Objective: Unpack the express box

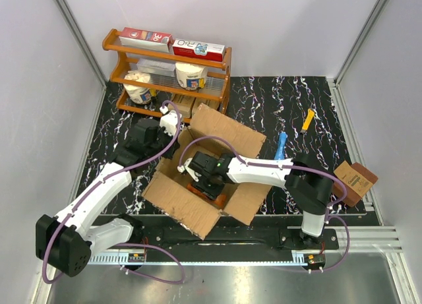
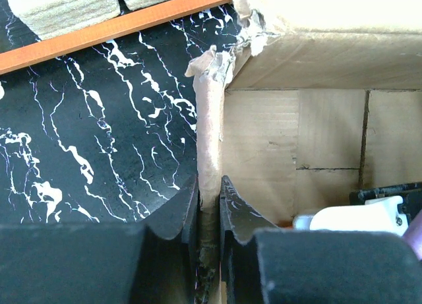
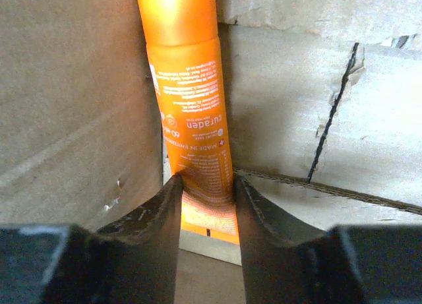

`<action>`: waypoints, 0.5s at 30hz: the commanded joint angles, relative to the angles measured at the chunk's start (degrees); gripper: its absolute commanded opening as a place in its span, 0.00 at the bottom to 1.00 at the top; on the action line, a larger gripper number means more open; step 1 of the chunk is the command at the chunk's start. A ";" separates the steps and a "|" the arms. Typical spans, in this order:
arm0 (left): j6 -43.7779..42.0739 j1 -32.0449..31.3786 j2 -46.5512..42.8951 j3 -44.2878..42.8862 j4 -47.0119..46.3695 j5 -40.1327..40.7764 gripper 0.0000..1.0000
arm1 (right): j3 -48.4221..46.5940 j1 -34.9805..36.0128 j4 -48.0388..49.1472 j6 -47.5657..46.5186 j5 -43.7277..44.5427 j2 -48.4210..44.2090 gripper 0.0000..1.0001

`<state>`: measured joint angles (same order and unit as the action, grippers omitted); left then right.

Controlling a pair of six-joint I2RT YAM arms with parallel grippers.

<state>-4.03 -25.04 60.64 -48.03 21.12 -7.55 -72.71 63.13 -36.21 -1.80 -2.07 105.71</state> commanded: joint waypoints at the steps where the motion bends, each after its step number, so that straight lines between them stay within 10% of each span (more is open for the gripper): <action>1: 0.69 0.16 0.00 -4.26 -5.13 0.78 0.00 | 2.48 0.06 3.07 -0.48 5.40 -0.85 0.35; 6: 0.34 0.25 0.35 -4.44 -4.34 1.84 0.00 | 2.57 0.06 3.42 1.35 7.69 -2.79 0.00; 15: 0.34 0.16 0.35 -4.09 -4.25 2.98 0.00 | 3.10 0.06 7.72 4.70 8.74 -12.19 0.00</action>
<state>-3.81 -24.99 61.65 -49.17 20.88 -5.69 -69.12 63.42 -32.71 0.93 2.52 99.70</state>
